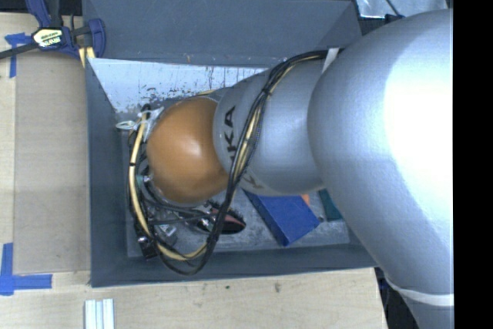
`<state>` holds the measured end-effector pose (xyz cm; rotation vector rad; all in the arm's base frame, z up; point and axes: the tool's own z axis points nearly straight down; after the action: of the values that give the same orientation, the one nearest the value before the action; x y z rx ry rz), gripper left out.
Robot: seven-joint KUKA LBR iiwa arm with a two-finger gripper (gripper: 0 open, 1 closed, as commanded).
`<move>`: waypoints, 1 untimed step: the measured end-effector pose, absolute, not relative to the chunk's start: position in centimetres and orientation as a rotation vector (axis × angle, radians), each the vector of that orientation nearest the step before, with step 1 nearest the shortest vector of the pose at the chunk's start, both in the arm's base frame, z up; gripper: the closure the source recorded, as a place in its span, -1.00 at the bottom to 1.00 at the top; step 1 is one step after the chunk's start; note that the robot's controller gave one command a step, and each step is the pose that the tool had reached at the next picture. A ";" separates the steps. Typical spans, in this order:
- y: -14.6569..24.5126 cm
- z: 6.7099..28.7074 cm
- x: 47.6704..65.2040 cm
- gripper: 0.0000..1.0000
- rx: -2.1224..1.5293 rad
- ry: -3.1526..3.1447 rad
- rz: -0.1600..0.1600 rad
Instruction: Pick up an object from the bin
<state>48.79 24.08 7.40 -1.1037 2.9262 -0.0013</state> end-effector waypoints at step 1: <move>24.1 7.4 48.8 1.00 -1.104 2.926 -0.001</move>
Offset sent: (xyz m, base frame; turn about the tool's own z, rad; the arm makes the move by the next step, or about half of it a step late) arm -0.0001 0.0000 0.0502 0.0000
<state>48.79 24.08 7.40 -1.1040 2.9260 -0.0014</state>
